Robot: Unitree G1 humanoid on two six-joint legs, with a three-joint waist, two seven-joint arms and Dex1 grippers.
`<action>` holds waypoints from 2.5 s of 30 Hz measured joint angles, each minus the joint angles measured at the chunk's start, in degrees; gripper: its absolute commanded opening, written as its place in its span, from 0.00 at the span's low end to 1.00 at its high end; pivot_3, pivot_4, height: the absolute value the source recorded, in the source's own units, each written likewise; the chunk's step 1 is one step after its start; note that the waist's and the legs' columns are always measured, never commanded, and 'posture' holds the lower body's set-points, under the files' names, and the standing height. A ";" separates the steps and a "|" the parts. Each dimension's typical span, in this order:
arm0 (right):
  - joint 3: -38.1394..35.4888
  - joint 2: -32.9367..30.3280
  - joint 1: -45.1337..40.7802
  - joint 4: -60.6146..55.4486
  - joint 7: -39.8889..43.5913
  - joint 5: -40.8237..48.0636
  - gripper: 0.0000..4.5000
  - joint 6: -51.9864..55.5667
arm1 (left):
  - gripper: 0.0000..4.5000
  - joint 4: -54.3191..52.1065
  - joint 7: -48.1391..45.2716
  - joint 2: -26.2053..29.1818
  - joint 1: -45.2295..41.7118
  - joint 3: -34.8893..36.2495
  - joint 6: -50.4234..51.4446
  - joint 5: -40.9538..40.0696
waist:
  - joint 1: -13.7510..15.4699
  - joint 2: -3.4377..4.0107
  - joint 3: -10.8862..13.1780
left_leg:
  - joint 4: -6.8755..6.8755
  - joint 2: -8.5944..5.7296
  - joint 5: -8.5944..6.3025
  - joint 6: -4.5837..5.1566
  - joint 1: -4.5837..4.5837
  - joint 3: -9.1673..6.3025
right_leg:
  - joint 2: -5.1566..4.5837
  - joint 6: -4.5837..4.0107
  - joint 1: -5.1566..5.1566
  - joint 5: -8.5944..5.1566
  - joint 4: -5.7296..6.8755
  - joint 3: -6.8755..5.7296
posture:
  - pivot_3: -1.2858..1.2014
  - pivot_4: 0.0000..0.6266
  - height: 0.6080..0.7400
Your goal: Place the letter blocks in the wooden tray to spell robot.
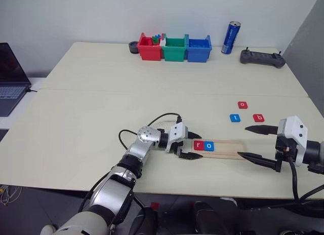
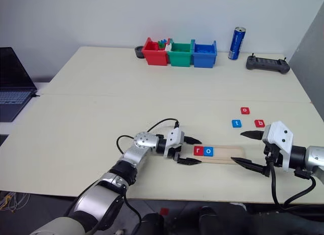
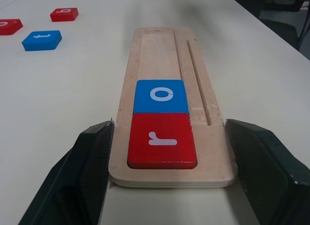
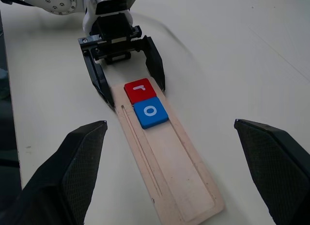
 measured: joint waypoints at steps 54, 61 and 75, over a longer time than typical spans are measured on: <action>4.23 3.09 -6.11 2.87 -2.55 -0.62 1.00 0.78 | 0.99 -11.42 3.23 1.55 3.71 6.03 7.55 -5.24 | 0.05 0.03 -0.02 | 0.08 0.01 0.00 0.00 0.02 -0.03 | -0.02 0.00 -0.01 0.00 0.12 -0.01 | 0.52 0.24 1.00; 4.21 4.84 -5.59 4.84 -3.96 -1.12 1.00 0.46 | 0.99 -31.58 11.01 1.77 16.25 7.49 17.76 -8.52 | 0.37 0.03 -0.02 | 0.14 0.00 0.00 0.00 -0.01 -0.07 | -0.07 0.00 0.00 0.01 0.11 -0.02 | 0.52 0.24 1.00; 5.36 4.75 -10.69 15.34 -3.00 -5.40 1.00 -2.87 | 0.99 -41.42 12.67 6.25 20.15 6.91 24.15 -11.26 | 0.22 0.05 -0.03 | 0.18 0.01 0.00 0.00 0.03 0.00 | -0.04 -0.01 0.01 0.01 0.16 0.00 | 0.52 0.24 1.00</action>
